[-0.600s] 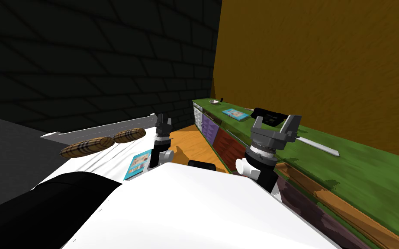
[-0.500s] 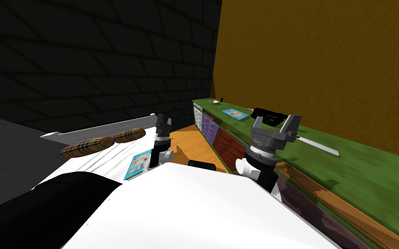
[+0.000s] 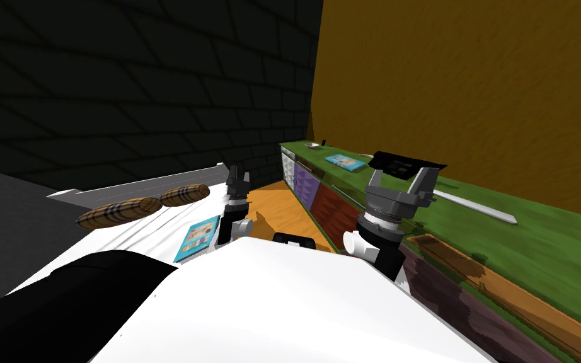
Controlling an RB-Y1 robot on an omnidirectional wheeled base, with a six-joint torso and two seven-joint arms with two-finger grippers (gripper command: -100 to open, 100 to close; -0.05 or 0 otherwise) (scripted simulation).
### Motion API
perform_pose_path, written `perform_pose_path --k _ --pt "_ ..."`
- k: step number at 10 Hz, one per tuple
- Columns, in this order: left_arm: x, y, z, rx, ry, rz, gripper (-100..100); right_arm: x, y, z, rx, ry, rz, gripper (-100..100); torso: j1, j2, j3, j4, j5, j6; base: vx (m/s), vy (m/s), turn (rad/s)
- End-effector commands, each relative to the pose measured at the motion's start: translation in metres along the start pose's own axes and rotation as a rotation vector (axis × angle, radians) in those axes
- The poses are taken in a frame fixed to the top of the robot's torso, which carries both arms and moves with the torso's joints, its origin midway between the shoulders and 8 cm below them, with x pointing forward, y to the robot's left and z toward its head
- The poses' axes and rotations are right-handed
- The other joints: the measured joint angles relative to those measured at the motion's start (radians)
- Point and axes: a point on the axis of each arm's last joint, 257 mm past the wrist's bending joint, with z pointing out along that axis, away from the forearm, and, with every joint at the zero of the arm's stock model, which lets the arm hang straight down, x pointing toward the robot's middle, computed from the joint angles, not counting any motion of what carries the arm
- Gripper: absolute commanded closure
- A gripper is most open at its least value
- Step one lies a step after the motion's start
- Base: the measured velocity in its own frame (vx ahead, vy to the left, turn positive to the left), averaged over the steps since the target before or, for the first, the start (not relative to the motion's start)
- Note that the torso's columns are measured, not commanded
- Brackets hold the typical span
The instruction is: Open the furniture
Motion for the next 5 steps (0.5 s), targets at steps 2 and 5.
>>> perform_pose_path --k 2,5 --pt "0.0000 0.0000 0.0000 0.000 0.000 0.000 0 0.0000 0.0000 0.0000 0.000 0.000 0.000 0 0.000 0.148 -0.295 0.148 0.000 0.000 0.000 0.000 0.000" --pt "0.0000 0.0002 -0.0001 0.000 0.000 0.000 0 0.0075 -0.0082 -0.0028 0.031 0.061 -0.054 -100 0.000 0.329 -0.659 0.328 0.000 0.000 0.011 0.009 0.025"
